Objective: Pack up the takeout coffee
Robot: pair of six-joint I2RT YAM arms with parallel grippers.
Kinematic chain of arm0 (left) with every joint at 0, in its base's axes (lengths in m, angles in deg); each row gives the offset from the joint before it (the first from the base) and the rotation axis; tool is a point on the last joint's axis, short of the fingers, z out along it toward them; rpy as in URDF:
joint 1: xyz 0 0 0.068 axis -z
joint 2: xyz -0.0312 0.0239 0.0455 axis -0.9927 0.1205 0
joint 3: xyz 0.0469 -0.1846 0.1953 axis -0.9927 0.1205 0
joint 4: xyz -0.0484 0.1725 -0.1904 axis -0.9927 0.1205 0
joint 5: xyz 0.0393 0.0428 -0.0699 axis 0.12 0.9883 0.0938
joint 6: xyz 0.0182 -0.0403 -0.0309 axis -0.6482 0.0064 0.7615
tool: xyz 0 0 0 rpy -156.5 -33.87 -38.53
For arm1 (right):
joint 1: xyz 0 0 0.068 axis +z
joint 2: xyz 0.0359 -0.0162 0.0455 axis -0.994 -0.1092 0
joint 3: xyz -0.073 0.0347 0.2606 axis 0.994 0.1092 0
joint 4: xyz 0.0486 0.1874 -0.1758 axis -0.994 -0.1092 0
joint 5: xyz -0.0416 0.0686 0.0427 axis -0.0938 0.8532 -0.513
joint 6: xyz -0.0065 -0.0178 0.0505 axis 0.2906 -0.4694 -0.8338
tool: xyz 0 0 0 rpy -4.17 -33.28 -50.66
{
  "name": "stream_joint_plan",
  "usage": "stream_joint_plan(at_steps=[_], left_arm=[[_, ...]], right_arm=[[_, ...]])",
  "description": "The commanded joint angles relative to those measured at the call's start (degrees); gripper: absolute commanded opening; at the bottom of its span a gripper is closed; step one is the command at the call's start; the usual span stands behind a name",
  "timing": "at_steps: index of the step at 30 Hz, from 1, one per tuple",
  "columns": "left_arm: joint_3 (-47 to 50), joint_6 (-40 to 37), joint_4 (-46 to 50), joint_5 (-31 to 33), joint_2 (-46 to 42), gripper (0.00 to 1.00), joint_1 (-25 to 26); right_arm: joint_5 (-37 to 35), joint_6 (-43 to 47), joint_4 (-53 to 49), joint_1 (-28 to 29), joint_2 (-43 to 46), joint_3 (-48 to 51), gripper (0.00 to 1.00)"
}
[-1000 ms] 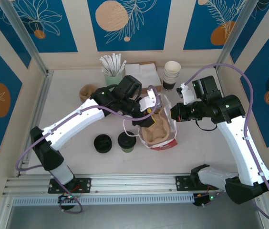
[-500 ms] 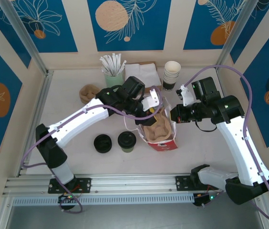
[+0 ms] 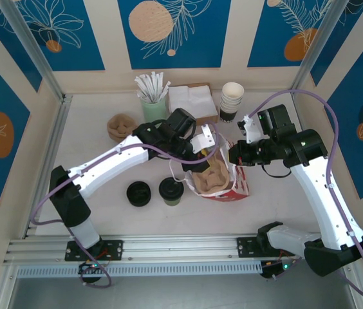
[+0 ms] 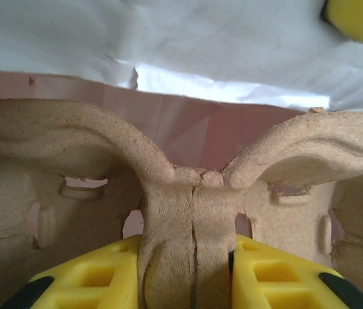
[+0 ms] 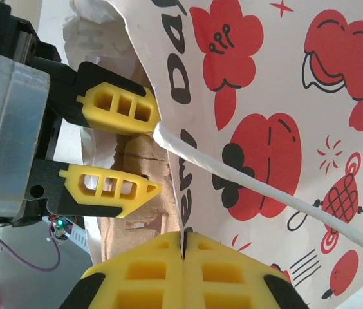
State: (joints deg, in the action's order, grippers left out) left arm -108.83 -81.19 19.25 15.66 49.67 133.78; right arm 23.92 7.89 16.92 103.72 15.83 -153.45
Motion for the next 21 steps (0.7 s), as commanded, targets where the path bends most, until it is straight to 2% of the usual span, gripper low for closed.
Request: stream_joint_plan(at_steps=[1,8,15,21], left_arm=[[1.5,1.3,-2.8,1.4,0.4,0.30,0.2],[2.3,3.9,-5.3,1.4,-1.6,0.30,0.2],[-0.4,6.4,-1.0,-2.0,-4.0,0.30,0.2],[-3.8,7.7,3.9,-2.2,-5.3,0.30,0.4]], right_arm=[[3.6,-2.0,0.8,-0.8,1.2,1.0,0.00],[7.2,-5.6,1.8,-2.8,1.2,2.0,0.00],[17.3,-10.9,1.7,-6.9,1.4,2.8,0.00],[23.6,-13.8,4.3,-9.8,2.2,6.3,0.00]])
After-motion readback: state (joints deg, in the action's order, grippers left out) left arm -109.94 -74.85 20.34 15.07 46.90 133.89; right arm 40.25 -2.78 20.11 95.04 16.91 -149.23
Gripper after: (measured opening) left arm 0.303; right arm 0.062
